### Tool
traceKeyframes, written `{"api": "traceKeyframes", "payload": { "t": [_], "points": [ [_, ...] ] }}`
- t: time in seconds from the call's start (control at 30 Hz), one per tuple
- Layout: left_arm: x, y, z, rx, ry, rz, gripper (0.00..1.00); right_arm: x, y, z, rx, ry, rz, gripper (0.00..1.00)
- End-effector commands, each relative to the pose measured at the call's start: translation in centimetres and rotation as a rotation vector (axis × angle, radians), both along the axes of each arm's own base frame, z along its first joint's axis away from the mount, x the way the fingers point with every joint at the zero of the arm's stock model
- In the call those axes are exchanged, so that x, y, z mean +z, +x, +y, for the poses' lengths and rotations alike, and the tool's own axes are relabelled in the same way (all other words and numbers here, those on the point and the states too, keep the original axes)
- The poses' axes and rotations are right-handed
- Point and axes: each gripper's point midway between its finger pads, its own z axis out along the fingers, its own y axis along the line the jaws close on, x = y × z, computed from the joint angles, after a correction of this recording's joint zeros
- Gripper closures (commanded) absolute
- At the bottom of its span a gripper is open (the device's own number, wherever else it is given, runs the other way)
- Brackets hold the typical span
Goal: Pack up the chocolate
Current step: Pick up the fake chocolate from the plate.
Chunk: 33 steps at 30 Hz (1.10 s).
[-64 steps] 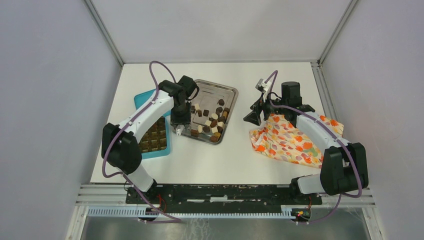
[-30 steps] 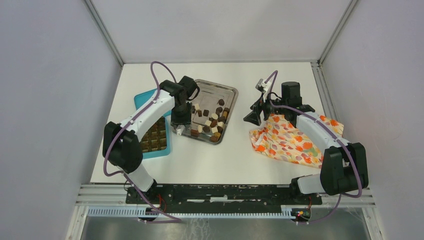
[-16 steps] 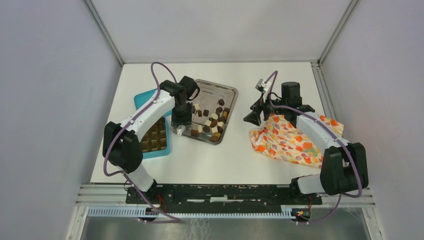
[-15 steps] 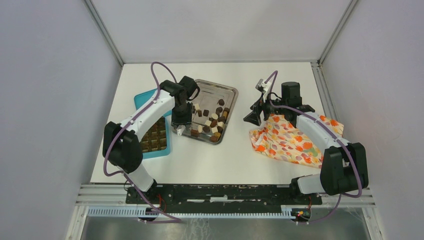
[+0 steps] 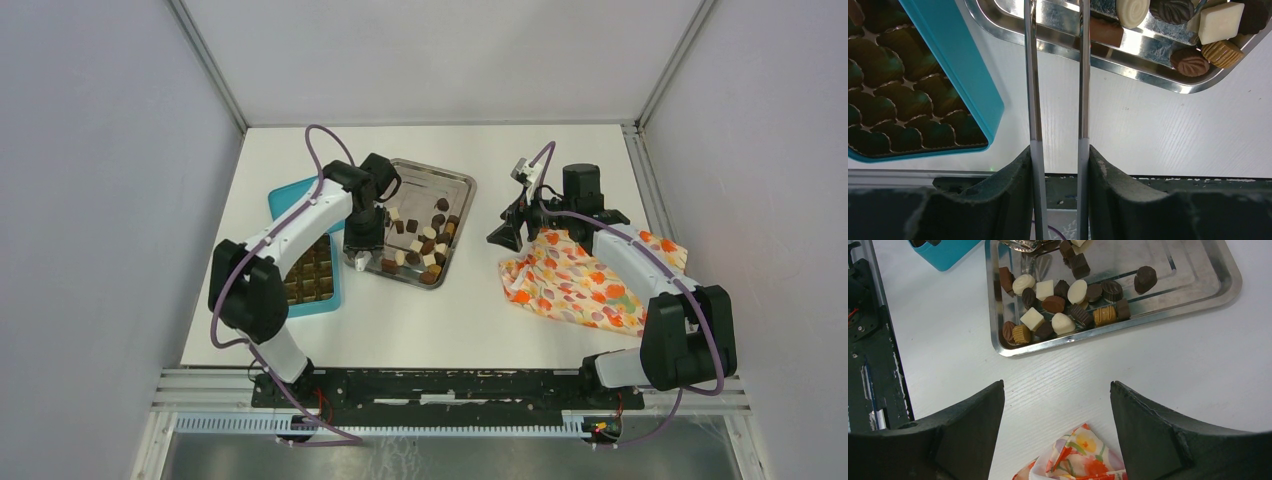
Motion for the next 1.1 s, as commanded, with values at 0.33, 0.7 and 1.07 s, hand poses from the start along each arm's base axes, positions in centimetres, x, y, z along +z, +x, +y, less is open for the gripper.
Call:
{"api": "traceKeyframes", "payload": {
  "t": [0.33, 0.7, 1.07],
  "points": [
    [0.1, 0.5, -0.4, -0.053, 0.003, -0.021, 0.75, 0.8, 0.2, 0.1, 0.009, 0.015, -0.039, 0.17],
    [2.8, -0.2, -0.8, -0.042, -0.072, -0.076, 0.98, 0.7, 0.3, 0.1, 0.011, 0.017, -0.035, 0.17],
    [5.2, -2.6, 1.2, 0.016, -0.068, -0.129, 0.98, 0.9, 0.3, 0.3, 0.016, 0.024, -0.035, 0.17]
  ]
}}
